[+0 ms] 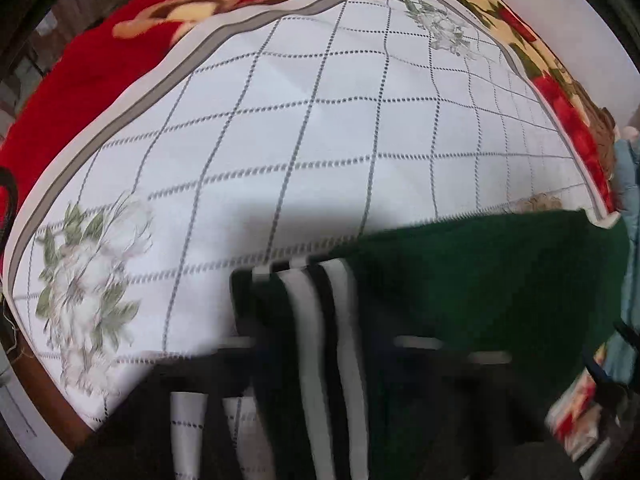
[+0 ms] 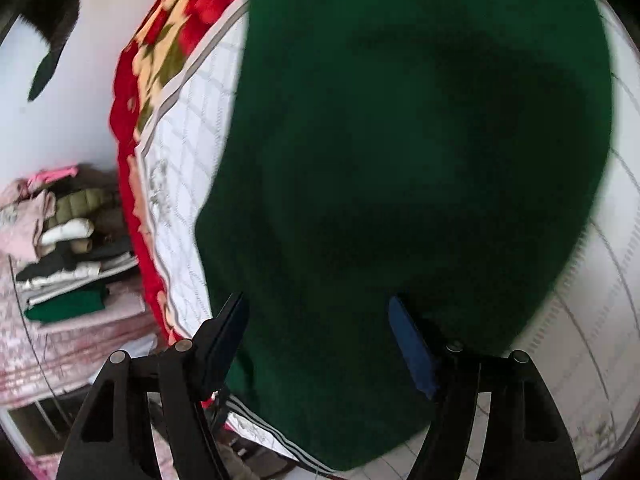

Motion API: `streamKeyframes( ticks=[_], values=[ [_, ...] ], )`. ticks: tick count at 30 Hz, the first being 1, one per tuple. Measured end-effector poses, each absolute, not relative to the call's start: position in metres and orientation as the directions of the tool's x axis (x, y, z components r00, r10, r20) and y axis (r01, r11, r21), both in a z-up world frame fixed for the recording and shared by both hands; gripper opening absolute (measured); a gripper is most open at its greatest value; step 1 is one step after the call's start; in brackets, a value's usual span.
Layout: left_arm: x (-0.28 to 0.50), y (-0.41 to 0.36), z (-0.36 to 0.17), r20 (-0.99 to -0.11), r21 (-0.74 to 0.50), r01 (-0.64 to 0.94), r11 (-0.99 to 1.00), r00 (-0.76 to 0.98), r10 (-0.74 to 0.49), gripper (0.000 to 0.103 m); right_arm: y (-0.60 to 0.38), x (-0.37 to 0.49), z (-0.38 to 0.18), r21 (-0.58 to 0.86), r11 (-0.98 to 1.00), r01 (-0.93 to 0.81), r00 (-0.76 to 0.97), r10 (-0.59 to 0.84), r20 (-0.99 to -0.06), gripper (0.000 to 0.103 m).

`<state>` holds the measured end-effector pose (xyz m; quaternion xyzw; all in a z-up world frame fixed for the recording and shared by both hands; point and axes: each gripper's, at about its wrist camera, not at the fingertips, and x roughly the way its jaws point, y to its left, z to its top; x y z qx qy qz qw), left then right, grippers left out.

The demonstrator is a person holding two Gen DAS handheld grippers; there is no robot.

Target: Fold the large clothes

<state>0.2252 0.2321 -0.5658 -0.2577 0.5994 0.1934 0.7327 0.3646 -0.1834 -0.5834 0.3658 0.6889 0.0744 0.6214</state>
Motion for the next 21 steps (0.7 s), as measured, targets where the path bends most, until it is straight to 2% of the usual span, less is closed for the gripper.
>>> streamKeyframes(
  ticks=[3,6,7,8,10,13,14,16,18,19,20,21],
  values=[
    [0.237,0.242,-0.570,-0.974,-0.113,-0.603,0.790,0.224,0.032,0.002,-0.206,0.364,-0.574,0.509,0.751,0.421,0.071,0.532,-0.844,0.074],
    [0.253,0.258,-0.580,-0.976,-0.100,-0.609,0.787,0.215,0.043,0.002,-0.239,0.365,-0.563,0.423,0.798,0.429,0.148,0.400,-0.905,0.074],
    [0.259,0.260,-0.582,-0.977,-0.087,-0.603,0.793,0.205,0.049,0.002,-0.252,0.364,-0.563,0.367,0.816,0.447,0.169,0.326,-0.930,0.079],
    [0.266,0.262,-0.585,-0.979,-0.074,-0.597,0.799,0.198,0.057,0.002,-0.264,0.363,-0.565,0.329,0.822,0.465,0.198,0.266,-0.944,0.089],
    [0.279,0.263,-0.585,-0.981,-0.048,-0.583,0.811,0.181,0.071,0.002,-0.288,0.364,-0.579,0.281,0.812,0.511,0.248,0.174,-0.953,0.093],
    [0.292,0.253,-0.577,-0.985,0.038,-0.550,0.834,0.123,0.125,0.002,-0.314,0.375,-0.621,0.320,0.755,0.572,0.239,0.220,-0.946,0.093],
    [0.294,0.248,-0.574,-0.983,0.068,-0.534,0.843,0.107,0.148,0.002,-0.323,0.380,-0.647,0.403,0.681,0.612,0.249,0.318,-0.915,0.093],
    [0.294,0.239,-0.564,-0.977,0.117,-0.512,0.851,0.093,0.191,0.005,-0.329,0.381,-0.660,0.460,0.603,0.651,0.313,0.339,-0.887,0.093],
    [0.289,0.231,-0.549,-0.970,0.130,-0.501,0.856,0.114,0.214,0.012,-0.323,0.383,-0.651,0.493,0.609,0.621,0.362,0.334,-0.870,0.064],
    [0.286,0.227,-0.541,-0.968,0.124,-0.499,0.857,0.128,0.215,0.021,-0.321,0.381,-0.646,0.508,0.609,0.609,0.370,0.348,-0.861,0.041],
    [0.283,0.226,-0.534,-0.967,0.120,-0.505,0.855,0.137,0.217,0.027,-0.321,0.377,-0.641,0.525,0.602,0.601,0.384,0.359,-0.851,0.030],
    [0.280,0.223,-0.526,-0.964,0.127,-0.507,0.853,0.141,0.227,0.036,-0.323,0.371,-0.635,0.547,0.591,0.593,0.398,0.375,-0.837,0.026]
  ],
)
